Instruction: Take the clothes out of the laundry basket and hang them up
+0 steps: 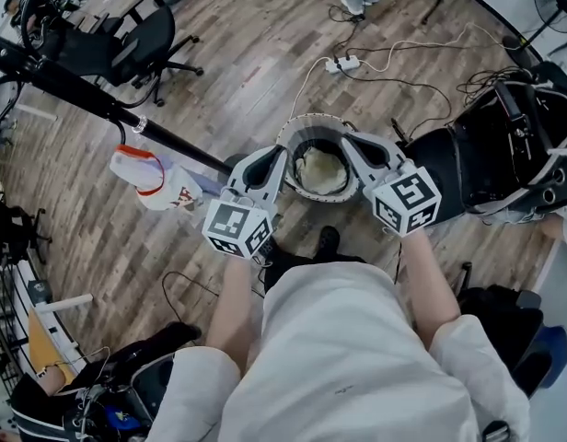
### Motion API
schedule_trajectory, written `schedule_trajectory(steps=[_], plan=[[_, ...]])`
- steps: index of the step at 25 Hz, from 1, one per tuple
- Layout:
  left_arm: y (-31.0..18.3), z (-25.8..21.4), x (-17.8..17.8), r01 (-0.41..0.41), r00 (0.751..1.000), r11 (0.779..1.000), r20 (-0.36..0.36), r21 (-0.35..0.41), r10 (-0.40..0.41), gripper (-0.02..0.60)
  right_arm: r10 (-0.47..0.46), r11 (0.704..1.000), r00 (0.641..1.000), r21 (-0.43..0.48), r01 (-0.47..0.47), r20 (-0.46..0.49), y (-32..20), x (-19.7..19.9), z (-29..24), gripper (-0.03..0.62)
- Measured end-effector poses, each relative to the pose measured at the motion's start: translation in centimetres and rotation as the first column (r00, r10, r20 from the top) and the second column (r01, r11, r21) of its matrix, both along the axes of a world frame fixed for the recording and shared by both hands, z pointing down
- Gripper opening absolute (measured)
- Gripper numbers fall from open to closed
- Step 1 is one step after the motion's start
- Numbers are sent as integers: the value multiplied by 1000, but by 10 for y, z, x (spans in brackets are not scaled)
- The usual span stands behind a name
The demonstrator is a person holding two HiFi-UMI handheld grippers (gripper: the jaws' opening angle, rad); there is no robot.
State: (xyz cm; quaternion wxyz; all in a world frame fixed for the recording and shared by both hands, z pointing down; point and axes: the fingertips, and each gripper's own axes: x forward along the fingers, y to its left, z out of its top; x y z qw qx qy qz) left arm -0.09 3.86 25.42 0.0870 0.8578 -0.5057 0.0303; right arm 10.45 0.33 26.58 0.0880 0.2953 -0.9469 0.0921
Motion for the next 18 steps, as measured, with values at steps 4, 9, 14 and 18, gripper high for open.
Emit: schedule_trajectory(steps=[4,9,14,18], plan=[[-5,10,9,-17,1000,1000,8,-21,17,32,1,1000,1000,-16,-1,-6,-2,6,11,6],[-7,32,18,-26,999,997,37,-70,29,32,4,997,999,-71,-7,-43,3,13,41,6],[-24,68,15,-53,996,989,62,-140,62,32,19,987,995,-158,-34,-95,-1,9,87,6],[-37,107,12,-91,994,971,44,-221,103,34,31,971,989,-229,-64,-145,-4,4,126,8]])
